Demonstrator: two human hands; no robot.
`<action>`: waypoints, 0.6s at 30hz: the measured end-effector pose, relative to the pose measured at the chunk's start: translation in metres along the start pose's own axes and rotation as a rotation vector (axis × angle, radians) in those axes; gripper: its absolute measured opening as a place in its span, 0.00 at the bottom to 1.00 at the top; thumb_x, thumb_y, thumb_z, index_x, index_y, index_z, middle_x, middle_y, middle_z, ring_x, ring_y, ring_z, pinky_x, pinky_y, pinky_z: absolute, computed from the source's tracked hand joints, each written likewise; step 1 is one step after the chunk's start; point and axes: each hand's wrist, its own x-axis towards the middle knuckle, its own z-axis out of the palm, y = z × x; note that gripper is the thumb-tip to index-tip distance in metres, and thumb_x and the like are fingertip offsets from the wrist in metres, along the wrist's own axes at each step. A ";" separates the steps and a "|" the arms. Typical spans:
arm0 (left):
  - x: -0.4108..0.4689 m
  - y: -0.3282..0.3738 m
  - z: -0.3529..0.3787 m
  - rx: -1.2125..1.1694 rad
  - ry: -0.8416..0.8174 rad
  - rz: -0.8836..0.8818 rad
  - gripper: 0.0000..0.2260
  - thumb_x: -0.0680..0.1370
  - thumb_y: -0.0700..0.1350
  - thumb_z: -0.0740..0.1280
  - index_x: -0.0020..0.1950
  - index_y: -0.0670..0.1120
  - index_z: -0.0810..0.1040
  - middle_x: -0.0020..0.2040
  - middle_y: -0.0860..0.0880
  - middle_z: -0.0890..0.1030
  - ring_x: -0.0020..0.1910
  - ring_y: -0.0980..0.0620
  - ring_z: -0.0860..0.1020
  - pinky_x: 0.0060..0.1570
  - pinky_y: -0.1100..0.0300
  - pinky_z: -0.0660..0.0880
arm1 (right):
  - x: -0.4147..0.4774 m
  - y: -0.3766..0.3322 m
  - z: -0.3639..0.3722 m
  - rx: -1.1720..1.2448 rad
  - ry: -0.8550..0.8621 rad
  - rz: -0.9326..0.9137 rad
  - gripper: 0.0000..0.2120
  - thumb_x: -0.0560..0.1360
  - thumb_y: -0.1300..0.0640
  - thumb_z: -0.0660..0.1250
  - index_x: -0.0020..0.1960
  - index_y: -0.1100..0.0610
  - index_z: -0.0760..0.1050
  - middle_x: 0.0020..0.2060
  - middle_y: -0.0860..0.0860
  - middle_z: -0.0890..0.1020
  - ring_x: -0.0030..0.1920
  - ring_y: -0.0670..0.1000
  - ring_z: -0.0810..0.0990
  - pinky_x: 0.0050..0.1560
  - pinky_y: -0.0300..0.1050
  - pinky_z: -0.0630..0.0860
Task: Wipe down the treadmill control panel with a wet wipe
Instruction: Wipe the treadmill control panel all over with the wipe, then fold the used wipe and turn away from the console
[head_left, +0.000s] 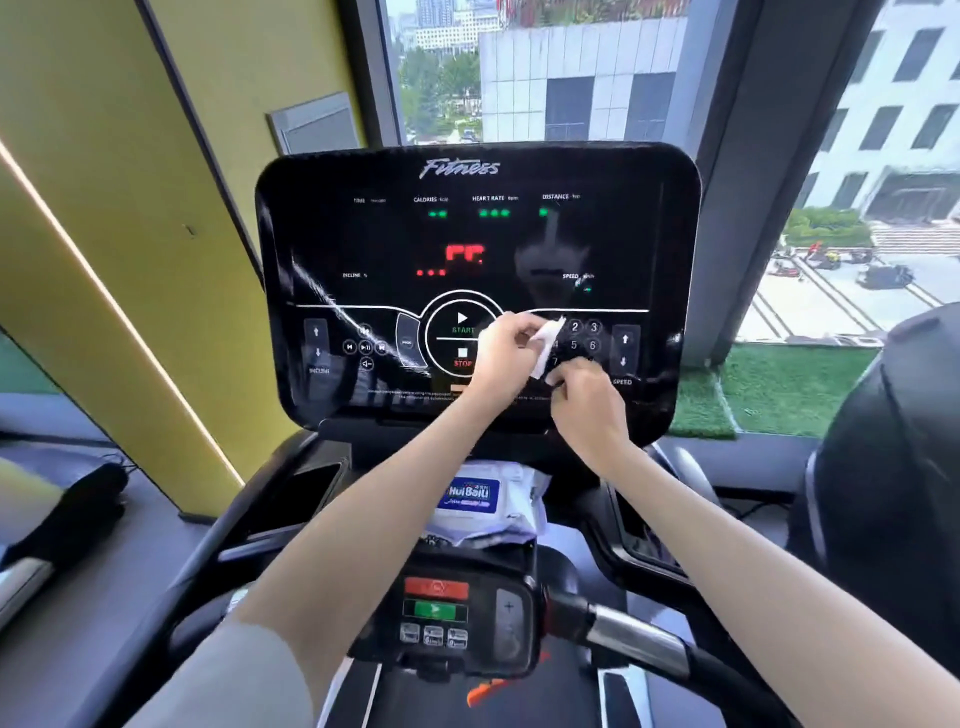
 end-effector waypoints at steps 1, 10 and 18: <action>0.003 0.004 -0.007 -0.080 0.014 -0.003 0.11 0.70 0.30 0.65 0.44 0.44 0.81 0.38 0.53 0.78 0.35 0.60 0.74 0.38 0.71 0.69 | 0.002 -0.002 -0.004 0.028 0.025 0.026 0.13 0.71 0.68 0.58 0.48 0.60 0.80 0.49 0.53 0.80 0.52 0.53 0.75 0.47 0.46 0.72; 0.018 0.014 -0.052 -0.843 -0.192 -0.378 0.12 0.74 0.27 0.60 0.49 0.42 0.75 0.32 0.50 0.79 0.34 0.52 0.78 0.42 0.54 0.75 | 0.010 -0.048 -0.032 1.074 -0.246 0.608 0.07 0.75 0.54 0.66 0.50 0.56 0.75 0.43 0.56 0.81 0.46 0.52 0.80 0.53 0.48 0.75; -0.023 0.018 -0.043 -0.743 -0.577 -0.371 0.09 0.74 0.34 0.63 0.43 0.48 0.75 0.39 0.50 0.80 0.40 0.52 0.77 0.47 0.55 0.71 | -0.033 -0.055 -0.045 1.164 0.224 0.795 0.04 0.74 0.63 0.64 0.41 0.57 0.72 0.35 0.54 0.78 0.37 0.51 0.77 0.47 0.46 0.75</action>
